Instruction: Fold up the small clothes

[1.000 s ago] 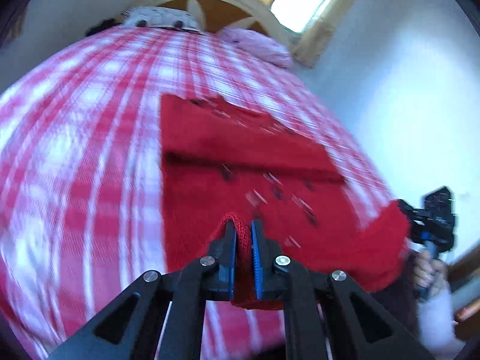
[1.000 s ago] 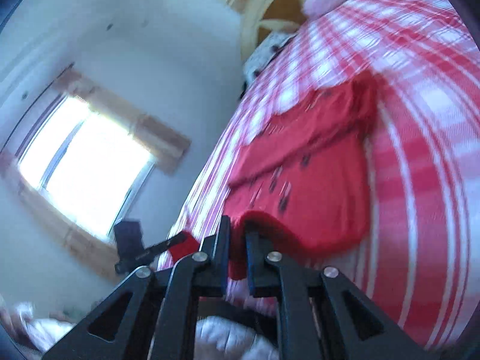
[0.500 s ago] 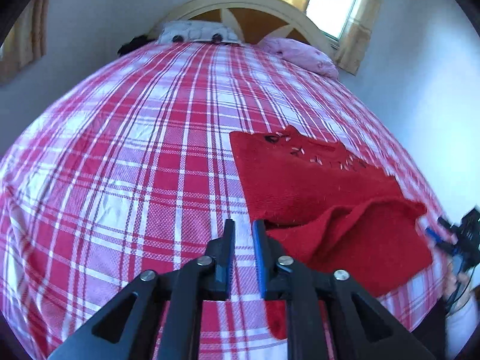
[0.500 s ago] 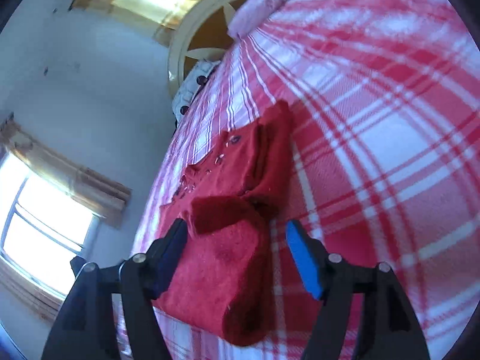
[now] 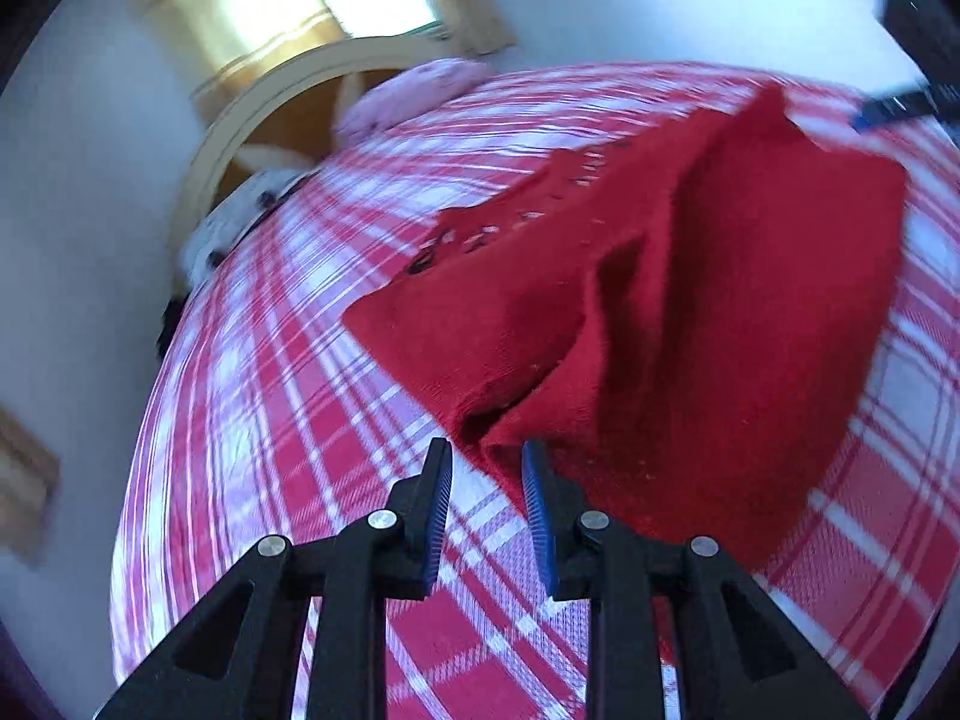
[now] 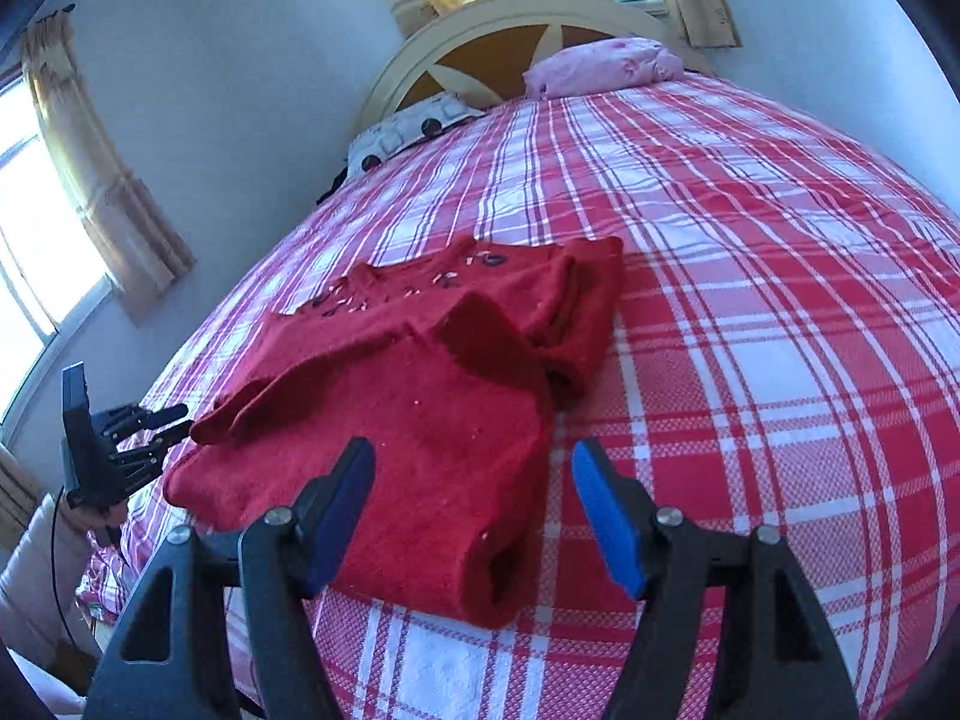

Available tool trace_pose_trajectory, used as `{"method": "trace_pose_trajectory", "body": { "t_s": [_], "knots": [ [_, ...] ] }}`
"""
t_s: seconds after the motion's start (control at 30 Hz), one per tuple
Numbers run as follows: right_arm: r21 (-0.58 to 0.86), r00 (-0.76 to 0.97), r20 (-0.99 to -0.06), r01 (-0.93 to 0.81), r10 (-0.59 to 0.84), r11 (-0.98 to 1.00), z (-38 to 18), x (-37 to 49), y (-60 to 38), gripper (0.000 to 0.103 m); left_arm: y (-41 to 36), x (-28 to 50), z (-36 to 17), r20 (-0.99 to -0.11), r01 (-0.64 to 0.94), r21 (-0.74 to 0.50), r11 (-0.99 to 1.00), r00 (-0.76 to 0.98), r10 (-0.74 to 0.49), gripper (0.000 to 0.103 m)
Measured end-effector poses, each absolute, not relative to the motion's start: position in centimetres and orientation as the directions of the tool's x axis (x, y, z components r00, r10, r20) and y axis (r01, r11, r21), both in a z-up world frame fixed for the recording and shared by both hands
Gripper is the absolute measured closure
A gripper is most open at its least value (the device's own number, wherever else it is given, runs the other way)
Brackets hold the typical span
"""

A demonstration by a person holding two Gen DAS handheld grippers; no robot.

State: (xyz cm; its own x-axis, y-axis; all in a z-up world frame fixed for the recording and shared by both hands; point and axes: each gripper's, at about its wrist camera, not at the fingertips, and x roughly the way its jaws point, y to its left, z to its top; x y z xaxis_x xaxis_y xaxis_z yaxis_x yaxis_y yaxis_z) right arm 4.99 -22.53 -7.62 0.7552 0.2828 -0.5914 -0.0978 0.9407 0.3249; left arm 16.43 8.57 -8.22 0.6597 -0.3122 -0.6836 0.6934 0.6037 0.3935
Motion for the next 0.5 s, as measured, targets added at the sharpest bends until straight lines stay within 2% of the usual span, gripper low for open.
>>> {"method": "trace_pose_trajectory", "body": {
  "t_s": [0.17, 0.27, 0.5],
  "knots": [
    [0.332, 0.751, -0.602, -0.071, 0.269, 0.941, -7.2, 4.5, -22.8, 0.031, 7.9, 14.5, -9.1, -0.712, 0.771, 0.554, 0.315, 0.635, -0.3, 0.078],
    [0.341, 0.751, -0.601, -0.067, 0.273, 0.938, -7.0, 3.9, -23.3, 0.031, 8.1, 15.0, -9.2, -0.74, 0.801, 0.532, 0.274, 0.597, -0.309, 0.078],
    [0.368, 0.736, -0.621, -0.031, 0.271, 0.929, -8.0, 4.6, -23.5, 0.031, 4.8, 17.0, -9.5, -0.705, 0.788, 0.548, 0.28, 0.615, -0.353, 0.078]
  ]
}}
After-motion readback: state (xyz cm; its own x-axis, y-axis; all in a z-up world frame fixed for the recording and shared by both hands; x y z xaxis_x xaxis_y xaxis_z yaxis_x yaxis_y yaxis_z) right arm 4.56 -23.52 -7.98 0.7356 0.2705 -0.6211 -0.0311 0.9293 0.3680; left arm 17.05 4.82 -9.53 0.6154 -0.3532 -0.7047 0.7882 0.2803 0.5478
